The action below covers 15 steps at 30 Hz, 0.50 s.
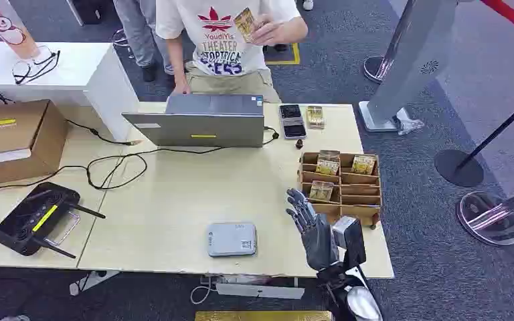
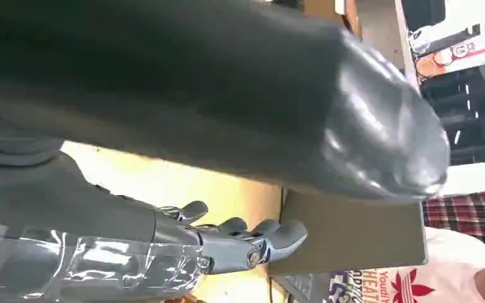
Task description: Pass the card to the sensor for recognition and then transmit it.
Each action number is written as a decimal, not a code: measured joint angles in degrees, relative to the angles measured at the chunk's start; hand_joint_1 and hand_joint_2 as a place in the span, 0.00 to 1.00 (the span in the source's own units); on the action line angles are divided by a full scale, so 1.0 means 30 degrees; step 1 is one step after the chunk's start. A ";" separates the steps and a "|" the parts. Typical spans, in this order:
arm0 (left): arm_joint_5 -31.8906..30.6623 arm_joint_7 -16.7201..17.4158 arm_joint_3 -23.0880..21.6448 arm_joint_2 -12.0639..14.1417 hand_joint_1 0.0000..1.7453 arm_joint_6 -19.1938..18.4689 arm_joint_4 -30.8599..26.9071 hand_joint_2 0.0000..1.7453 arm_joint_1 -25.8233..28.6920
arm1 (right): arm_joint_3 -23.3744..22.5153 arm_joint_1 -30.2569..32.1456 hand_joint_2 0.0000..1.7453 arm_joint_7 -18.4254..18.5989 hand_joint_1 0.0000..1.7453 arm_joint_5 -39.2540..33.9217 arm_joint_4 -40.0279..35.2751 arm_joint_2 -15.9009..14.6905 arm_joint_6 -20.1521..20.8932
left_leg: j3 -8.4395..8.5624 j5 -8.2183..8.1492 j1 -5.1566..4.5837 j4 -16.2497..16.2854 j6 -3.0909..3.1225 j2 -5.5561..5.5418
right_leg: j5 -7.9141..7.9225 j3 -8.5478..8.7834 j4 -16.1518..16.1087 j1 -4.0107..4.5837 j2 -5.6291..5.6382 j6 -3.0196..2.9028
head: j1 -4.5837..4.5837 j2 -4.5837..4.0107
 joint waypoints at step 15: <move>0.0109 -0.0051 0.0007 -0.0015 0.00 0.0066 0.0000 0.00 -0.0002 | 0.0488 -0.0901 1.00 -0.1712 0.00 0.7048 -0.0467 -0.0015 -0.5066 | 0.0002 0.0002 0.0000 0.0000 -0.0001 0.0000 | 0.0001 0.0001 0.0001 0.0001 0.0000 0.0000 | 0.0007 0.0000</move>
